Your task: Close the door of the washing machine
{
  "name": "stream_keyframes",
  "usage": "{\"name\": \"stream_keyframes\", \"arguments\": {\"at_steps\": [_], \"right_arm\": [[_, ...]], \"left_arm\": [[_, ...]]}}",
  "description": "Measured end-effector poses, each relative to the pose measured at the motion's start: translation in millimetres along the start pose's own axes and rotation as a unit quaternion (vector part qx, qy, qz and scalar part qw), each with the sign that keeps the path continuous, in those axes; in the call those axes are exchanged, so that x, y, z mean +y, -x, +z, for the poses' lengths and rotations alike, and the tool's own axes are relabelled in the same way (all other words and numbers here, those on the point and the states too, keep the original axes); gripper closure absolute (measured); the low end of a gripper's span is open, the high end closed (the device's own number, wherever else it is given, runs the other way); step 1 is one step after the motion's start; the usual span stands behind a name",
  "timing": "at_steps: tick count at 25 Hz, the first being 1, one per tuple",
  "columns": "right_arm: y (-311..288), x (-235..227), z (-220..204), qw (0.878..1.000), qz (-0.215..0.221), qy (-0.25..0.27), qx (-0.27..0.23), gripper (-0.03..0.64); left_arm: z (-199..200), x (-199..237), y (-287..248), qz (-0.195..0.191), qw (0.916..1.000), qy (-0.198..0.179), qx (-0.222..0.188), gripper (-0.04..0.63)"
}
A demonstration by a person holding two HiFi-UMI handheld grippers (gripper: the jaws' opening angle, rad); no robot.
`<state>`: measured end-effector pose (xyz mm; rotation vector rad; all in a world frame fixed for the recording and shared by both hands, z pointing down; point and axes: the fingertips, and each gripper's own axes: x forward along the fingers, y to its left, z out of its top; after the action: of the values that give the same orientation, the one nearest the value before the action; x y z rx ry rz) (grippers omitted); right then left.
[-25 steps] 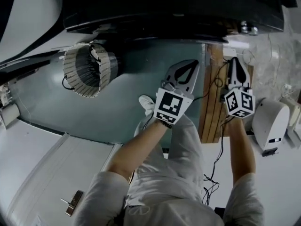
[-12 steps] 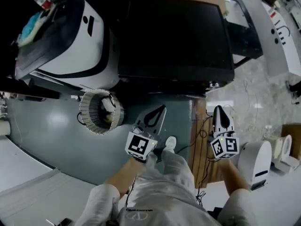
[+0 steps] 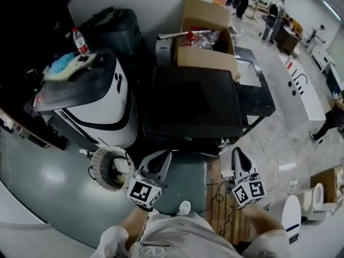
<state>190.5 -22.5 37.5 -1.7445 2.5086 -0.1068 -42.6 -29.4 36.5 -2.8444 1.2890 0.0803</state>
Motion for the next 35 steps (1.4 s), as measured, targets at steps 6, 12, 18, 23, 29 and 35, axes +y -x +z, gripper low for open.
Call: {"name": "stream_keyframes", "arguments": {"at_steps": [6,12,18,23,29,35], "right_arm": [[26.8,3.6,28.6,1.000,-0.004,0.004,-0.015,0.605],[47.8,1.1,38.8,1.000,-0.016,-0.008,-0.026,0.606],[57.9,1.9,38.1,0.999,-0.016,-0.004,-0.028,0.606],[60.6,6.0,35.4,1.000,-0.010,0.000,-0.027,0.607],[70.7,-0.8,34.4,1.000,-0.008,-0.004,-0.029,0.607],[73.2,-0.4,36.1,1.000,-0.007,0.001,-0.030,0.607]], "left_arm": [[31.6,8.0,19.3,0.020,0.9994,-0.003,-0.028,0.592],[44.3,12.0,27.3,0.035,0.9987,-0.006,-0.036,0.592],[45.5,6.1,26.5,0.036,0.9986,-0.010,-0.038,0.592],[43.5,-2.8,25.5,0.032,0.9988,-0.012,-0.035,0.592],[39.7,-16.7,27.1,0.033,0.9988,-0.011,-0.036,0.592],[38.3,-21.5,28.7,0.032,0.9989,-0.011,-0.032,0.592]]}}
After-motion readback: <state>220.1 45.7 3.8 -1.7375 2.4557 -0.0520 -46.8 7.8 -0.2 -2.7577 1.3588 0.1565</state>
